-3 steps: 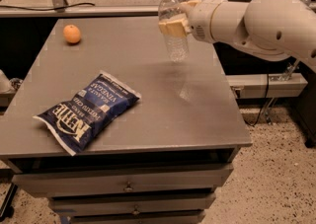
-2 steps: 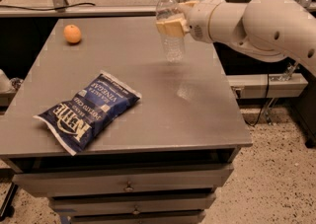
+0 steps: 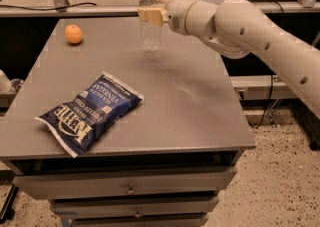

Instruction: Move water bottle near orange

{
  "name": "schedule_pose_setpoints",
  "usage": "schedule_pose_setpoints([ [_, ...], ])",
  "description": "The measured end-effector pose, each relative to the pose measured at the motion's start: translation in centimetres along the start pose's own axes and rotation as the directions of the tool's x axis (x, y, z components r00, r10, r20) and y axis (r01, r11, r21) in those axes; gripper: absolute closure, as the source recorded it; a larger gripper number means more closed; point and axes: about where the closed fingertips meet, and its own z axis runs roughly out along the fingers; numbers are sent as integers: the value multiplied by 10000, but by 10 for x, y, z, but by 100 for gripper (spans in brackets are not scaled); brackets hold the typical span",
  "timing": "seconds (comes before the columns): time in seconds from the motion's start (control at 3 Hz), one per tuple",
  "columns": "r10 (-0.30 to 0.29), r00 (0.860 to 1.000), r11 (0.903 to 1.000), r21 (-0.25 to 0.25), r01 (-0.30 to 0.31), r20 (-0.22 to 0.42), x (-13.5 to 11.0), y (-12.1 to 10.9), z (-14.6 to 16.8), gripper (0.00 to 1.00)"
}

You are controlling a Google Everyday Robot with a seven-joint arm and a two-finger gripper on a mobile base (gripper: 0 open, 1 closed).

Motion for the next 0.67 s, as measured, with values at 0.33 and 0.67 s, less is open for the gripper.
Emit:
schedule_pose_setpoints([
  [0.33, 375, 9987, 9983, -455, -359, 342, -7, 10, 48, 100],
  [0.67, 434, 9984, 9930, -1116, -391, 368, -14, 27, 89, 100],
])
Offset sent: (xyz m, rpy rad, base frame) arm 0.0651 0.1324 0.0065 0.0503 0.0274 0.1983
